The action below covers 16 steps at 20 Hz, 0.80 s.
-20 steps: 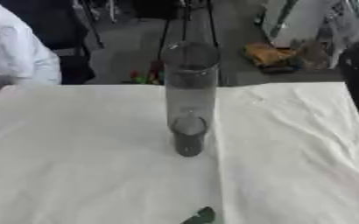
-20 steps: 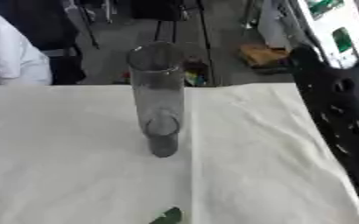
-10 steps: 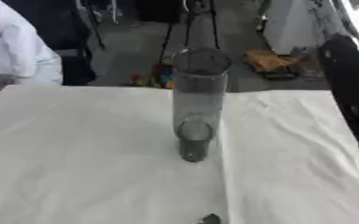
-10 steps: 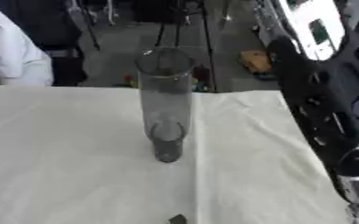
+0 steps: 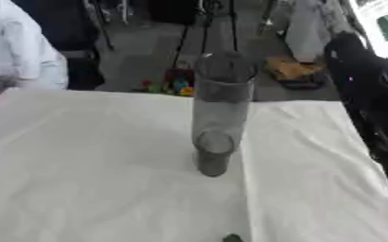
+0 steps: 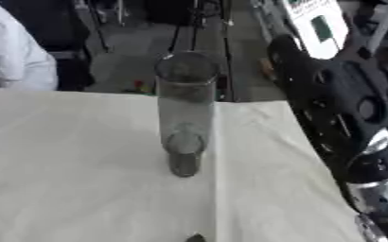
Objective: Arrange flowers into the vase.
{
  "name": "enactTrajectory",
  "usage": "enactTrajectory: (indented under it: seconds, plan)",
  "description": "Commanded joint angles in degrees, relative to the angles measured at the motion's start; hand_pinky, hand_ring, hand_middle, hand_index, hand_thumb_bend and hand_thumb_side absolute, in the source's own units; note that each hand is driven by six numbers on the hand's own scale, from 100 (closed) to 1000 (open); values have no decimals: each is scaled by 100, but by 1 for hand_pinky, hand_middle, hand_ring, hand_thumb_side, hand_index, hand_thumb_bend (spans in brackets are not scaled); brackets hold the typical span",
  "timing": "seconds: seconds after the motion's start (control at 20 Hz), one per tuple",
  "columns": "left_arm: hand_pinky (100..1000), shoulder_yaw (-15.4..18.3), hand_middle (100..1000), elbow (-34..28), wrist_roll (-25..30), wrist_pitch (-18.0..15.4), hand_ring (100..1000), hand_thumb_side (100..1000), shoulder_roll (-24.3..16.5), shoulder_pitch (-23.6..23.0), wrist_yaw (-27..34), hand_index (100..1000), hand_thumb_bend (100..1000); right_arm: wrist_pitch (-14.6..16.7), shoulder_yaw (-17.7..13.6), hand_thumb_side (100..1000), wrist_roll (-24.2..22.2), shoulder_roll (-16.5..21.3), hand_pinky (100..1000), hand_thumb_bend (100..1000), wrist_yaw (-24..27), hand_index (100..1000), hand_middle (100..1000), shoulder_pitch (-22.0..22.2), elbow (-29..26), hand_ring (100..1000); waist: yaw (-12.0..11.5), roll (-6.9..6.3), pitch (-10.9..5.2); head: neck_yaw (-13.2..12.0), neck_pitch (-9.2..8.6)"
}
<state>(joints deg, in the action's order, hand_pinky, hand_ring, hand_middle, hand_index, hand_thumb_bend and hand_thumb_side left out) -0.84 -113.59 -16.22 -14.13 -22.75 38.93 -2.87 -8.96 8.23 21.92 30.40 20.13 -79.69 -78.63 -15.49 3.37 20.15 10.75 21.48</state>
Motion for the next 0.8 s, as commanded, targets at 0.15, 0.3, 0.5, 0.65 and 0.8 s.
enactTrajectory:
  seconds: [0.15,0.3,0.5,0.65,0.8]
  plan:
    - [896,-7,923,-100,30,-13,998,1000,-140,106,37,1000,178,-33,-32,100,71,-45,100,425,151,100,100,-251,-15,100,-39,-2,-116,55,-141]
    - [897,-6,923,-100,27,-17,998,1000,-128,114,40,1000,178,-64,-9,100,84,-78,100,425,178,100,100,-252,-30,100,-48,4,-112,56,-147]
    - [897,-6,923,-100,21,-18,998,1000,-118,129,46,1000,177,-118,-9,100,111,-114,100,423,228,100,100,-185,-9,100,-68,-1,-80,63,-155]
    - [897,-8,923,-100,19,-18,998,1000,-99,135,52,1000,177,-144,-37,100,160,-174,100,422,265,100,100,-184,37,100,-85,-2,-73,72,-173]
    - [897,-10,923,-100,24,-20,998,1000,-88,146,54,1000,178,-184,-13,100,181,-203,100,422,280,100,100,-142,54,100,-82,-12,-63,67,-176]
